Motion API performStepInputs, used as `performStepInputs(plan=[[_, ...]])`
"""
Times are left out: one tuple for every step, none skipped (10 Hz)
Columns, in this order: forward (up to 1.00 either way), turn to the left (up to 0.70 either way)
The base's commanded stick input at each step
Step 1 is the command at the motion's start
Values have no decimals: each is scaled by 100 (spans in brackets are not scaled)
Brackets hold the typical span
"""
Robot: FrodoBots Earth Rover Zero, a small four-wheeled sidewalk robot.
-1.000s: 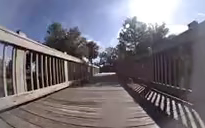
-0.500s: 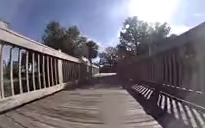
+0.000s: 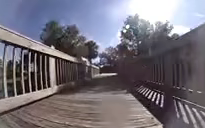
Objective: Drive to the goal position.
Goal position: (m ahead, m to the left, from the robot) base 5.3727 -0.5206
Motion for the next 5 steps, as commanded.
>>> performStepInputs(plan=[[85, 0], [85, 0], [85, 0], [85, 0], [85, 0]])
